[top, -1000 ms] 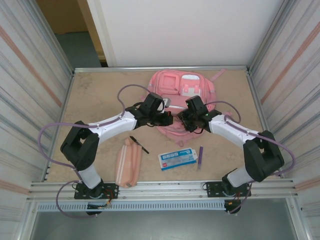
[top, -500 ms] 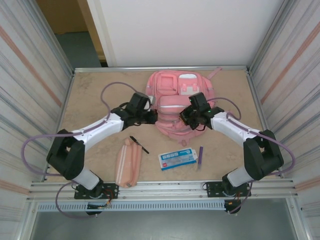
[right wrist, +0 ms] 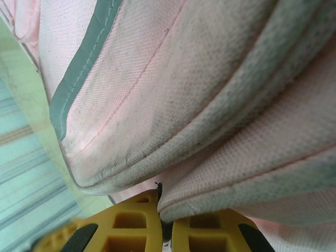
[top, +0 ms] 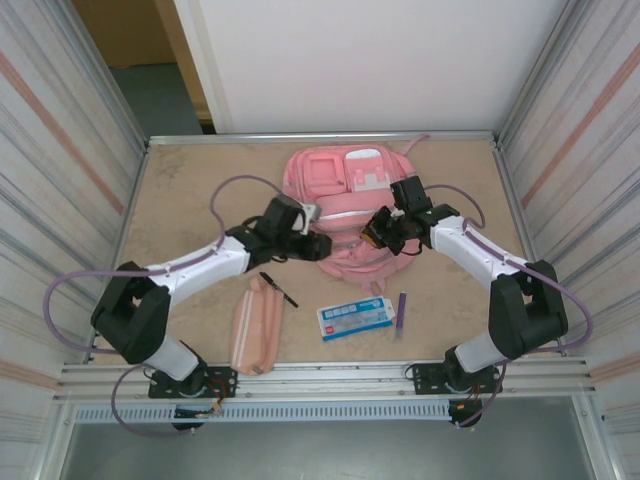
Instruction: Pack the student bag
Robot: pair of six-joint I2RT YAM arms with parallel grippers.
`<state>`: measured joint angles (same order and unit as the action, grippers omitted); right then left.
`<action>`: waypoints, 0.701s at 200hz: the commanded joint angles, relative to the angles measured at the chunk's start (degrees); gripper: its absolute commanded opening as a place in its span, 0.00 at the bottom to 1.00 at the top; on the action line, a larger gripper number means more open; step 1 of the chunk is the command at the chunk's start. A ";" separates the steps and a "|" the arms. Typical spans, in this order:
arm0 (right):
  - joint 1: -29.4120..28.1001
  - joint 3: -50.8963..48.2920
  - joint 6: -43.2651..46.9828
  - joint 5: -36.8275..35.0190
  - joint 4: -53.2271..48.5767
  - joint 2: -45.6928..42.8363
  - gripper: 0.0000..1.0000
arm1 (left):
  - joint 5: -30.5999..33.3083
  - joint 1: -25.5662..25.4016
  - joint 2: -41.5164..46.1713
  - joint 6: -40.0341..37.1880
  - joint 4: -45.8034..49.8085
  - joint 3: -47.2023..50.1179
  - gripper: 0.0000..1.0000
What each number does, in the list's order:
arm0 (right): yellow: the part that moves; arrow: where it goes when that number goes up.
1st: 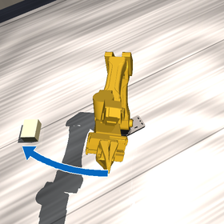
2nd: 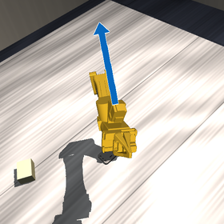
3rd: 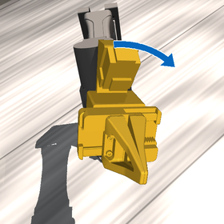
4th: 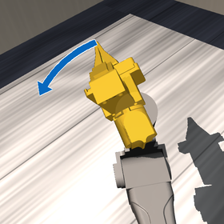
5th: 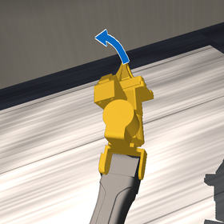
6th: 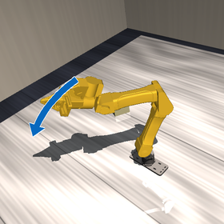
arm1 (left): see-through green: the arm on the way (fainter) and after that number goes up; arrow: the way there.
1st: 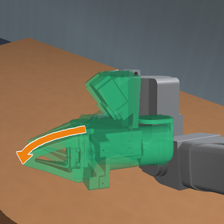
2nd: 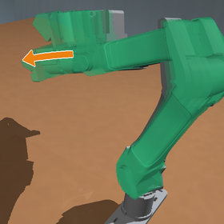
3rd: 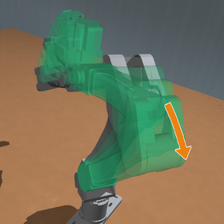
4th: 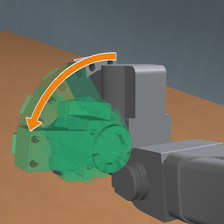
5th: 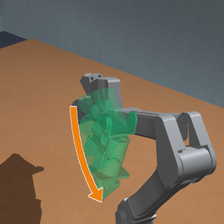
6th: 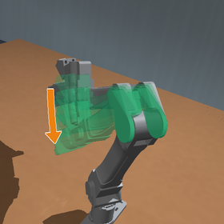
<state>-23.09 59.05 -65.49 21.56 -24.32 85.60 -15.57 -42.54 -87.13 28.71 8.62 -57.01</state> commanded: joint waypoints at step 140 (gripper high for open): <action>-4.42 2.14 -4.35 4.95 5.03 -0.13 0.00 | 14.84 -9.61 -9.44 9.57 1.67 -9.37 0.17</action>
<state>-26.15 59.07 -69.01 22.33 -21.89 86.02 -2.63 -51.88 -95.85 38.81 9.63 -64.29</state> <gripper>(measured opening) 0.064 0.223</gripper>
